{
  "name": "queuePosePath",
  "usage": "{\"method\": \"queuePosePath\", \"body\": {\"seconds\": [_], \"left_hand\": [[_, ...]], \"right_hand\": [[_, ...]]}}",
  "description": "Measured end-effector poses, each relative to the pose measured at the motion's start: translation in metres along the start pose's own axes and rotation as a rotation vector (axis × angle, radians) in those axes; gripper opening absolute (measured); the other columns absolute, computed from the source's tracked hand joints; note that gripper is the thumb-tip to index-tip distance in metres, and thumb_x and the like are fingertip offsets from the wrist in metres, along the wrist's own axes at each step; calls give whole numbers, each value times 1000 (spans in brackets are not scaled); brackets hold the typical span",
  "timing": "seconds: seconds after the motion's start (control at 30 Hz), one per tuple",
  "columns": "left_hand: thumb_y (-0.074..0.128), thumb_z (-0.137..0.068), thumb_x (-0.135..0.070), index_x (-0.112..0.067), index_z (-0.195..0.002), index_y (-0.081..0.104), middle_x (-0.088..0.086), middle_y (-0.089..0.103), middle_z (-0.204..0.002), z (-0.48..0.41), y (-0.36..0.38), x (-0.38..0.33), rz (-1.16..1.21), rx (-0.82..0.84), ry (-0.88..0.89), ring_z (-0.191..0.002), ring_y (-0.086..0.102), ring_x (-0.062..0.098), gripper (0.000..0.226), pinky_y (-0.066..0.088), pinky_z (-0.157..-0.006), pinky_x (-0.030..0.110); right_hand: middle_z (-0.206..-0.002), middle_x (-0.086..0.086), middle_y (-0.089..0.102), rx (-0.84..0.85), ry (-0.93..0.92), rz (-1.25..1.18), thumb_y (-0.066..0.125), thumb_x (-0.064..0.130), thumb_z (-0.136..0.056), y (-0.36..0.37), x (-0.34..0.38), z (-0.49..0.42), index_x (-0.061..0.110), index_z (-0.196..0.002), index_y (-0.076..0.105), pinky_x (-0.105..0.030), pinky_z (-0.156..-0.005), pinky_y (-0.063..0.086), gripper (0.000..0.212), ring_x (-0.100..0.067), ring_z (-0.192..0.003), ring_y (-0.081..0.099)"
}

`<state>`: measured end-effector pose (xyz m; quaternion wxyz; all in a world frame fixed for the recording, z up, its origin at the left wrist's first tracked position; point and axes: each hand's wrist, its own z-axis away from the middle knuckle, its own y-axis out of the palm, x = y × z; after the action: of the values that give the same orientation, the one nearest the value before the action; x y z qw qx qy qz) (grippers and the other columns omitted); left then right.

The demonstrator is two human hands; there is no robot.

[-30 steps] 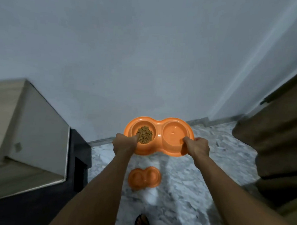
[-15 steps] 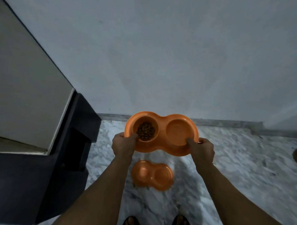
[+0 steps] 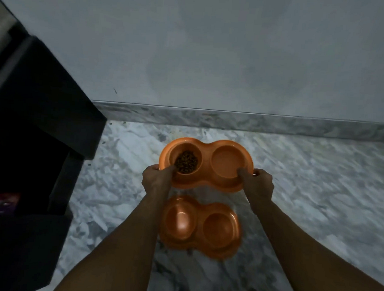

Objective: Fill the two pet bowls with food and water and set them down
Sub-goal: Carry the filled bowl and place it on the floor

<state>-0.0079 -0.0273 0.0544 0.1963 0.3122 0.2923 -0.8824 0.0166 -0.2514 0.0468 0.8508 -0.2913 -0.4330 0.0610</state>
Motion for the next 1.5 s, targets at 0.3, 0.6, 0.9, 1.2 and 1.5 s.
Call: {"method": "queuePosePath", "body": {"seconds": [0.3, 0.6, 0.9, 1.2, 1.5], "left_hand": [[78, -75, -31, -10, -132, 56, 12, 63, -124, -65, 44, 43, -31, -14, 34, -115, 59, 32, 65, 51, -96, 42], [74, -78, -25, -16, -66, 58, 3, 57, -66, -97, 62, 60, -138, 17, 82, -73, 58, 25, 21, 46, -67, 32], [77, -75, -32, -10, -90, 68, 8, 63, -79, -115, 66, 67, -186, 20, 118, -85, 65, 31, 29, 48, -71, 34], [70, -81, -51, 1, -133, 51, 20, 59, -129, -103, 50, 83, -327, 37, 204, -121, 55, 36, 77, 44, -98, 42], [67, -77, -58, -7, -132, 56, 15, 58, -133, -39, -5, 140, -414, 125, 181, -125, 52, 34, 75, 42, -102, 39]], "right_hand": [[-79, -11, 67, 18, -46, 53, 70, 44, -75, 60, -57, -67, 10, -74, 65, -42, -73, 54, 35, -29, -79, 64], [-71, -12, 65, 48, -19, 78, 72, 41, -77, 81, -79, -90, 8, -70, 62, -40, -68, 51, 36, -32, -77, 64], [-66, -6, 59, 70, -58, 107, 69, 42, -84, 89, -85, -101, 12, -66, 56, -32, -62, 42, 37, -28, -70, 61], [-88, -6, 53, 53, -31, 125, 61, 56, -86, 80, -94, -87, 6, -97, 51, -32, -67, 41, 53, -24, -81, 56], [-133, -15, 57, 91, -45, 222, 62, 53, -87, 43, -140, -14, 5, -131, 54, -36, -97, 42, 65, -31, -123, 53]]}}
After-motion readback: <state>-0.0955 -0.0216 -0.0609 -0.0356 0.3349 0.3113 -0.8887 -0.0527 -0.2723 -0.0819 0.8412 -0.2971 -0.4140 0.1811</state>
